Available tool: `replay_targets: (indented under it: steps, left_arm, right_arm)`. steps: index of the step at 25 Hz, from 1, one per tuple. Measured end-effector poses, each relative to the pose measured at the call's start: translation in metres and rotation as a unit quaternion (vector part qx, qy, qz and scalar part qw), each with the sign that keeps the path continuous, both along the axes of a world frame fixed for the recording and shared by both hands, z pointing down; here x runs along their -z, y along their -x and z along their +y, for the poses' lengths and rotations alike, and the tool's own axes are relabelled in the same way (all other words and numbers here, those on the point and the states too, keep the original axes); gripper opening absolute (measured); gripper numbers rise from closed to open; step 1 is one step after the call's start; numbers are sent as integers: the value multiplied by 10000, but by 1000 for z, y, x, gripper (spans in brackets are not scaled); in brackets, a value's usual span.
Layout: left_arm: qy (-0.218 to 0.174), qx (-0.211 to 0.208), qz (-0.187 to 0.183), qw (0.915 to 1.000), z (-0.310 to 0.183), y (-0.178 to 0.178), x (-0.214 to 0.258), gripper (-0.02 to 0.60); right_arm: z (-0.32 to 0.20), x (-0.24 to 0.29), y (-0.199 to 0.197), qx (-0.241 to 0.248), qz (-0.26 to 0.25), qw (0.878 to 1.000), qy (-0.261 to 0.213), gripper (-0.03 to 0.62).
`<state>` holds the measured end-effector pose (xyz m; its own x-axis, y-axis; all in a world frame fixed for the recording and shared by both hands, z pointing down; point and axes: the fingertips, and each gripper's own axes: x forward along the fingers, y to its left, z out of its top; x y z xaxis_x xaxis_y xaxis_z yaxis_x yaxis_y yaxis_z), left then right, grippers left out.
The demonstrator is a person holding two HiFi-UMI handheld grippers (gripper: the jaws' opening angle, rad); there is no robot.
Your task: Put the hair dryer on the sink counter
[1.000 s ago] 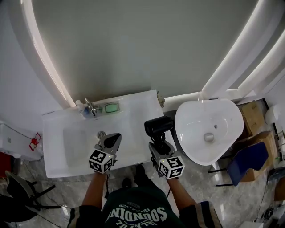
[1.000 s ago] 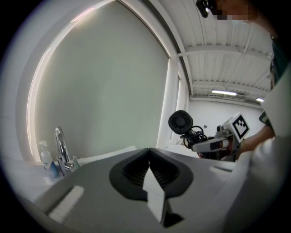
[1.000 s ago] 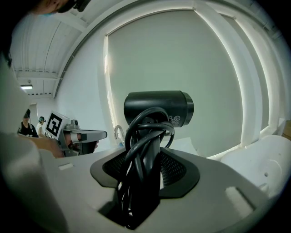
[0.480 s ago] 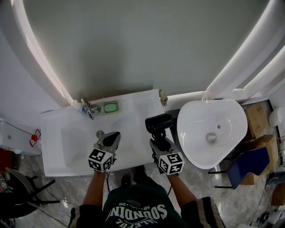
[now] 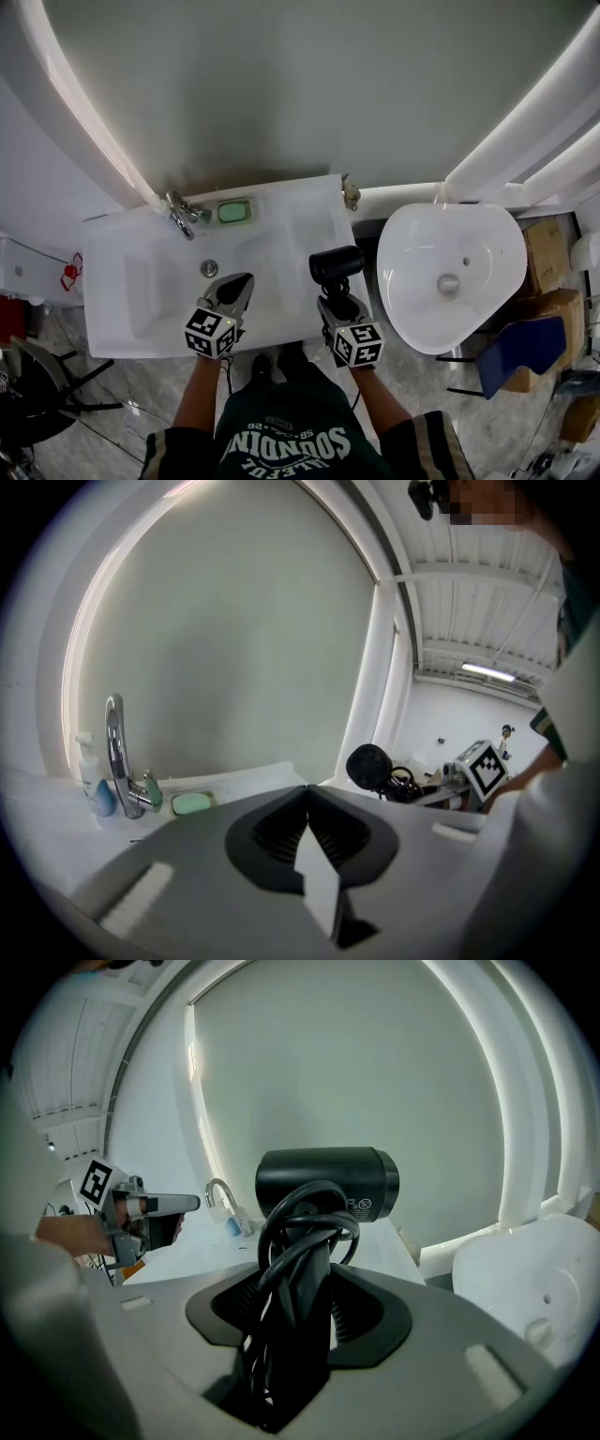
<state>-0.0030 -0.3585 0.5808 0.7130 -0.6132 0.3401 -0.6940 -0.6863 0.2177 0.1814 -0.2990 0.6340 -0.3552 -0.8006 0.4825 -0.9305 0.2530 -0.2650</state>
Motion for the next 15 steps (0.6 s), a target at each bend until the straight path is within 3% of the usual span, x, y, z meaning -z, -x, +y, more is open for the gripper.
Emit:
replay_targets:
  steps: [7, 15]
  left_arm:
    - [50, 174, -154, 9997, 6, 6, -3, 52]
    - [174, 649, -299, 9973, 13, 39, -9, 52]
  right_arm:
    - [-19, -26, -8, 39, 63, 9996, 260, 195]
    - [-61, -65, -9, 23, 153, 9973, 714, 195]
